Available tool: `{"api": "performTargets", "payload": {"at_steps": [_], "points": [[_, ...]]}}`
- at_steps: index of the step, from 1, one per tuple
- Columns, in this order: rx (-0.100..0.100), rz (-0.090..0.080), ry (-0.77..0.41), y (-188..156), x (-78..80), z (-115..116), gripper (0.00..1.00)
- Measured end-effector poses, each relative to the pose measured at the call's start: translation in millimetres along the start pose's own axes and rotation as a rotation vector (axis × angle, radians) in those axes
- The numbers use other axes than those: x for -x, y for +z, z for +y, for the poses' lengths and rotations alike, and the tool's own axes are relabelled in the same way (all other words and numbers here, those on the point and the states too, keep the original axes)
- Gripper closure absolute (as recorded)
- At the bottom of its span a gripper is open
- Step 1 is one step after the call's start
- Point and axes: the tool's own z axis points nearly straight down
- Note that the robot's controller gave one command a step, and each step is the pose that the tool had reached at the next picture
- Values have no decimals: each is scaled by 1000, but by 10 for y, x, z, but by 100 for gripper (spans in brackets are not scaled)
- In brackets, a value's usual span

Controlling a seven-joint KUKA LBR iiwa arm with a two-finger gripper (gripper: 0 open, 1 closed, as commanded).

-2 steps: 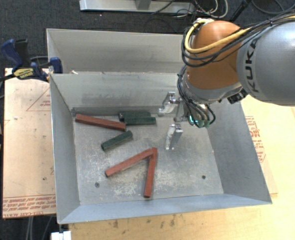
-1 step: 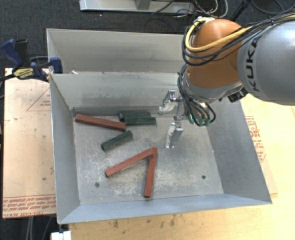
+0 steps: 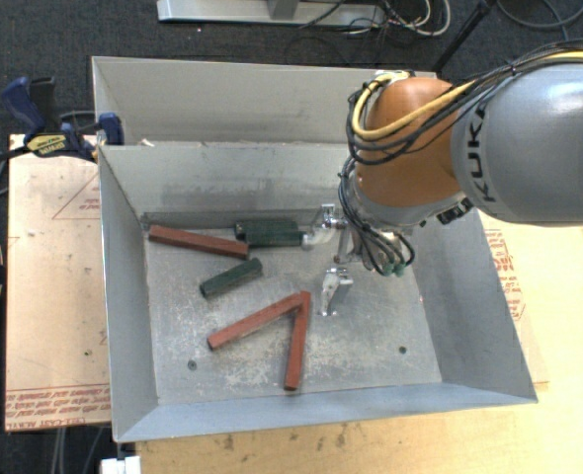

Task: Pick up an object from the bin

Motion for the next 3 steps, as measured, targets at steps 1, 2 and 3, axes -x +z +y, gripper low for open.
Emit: {"api": "performTargets", "payload": {"at_steps": [1,2,3], "points": [[4,-25,37,784,27,57,100],[3,-22,37,806,15,52,0],[3,-20,38,807,11,53,0]]}}
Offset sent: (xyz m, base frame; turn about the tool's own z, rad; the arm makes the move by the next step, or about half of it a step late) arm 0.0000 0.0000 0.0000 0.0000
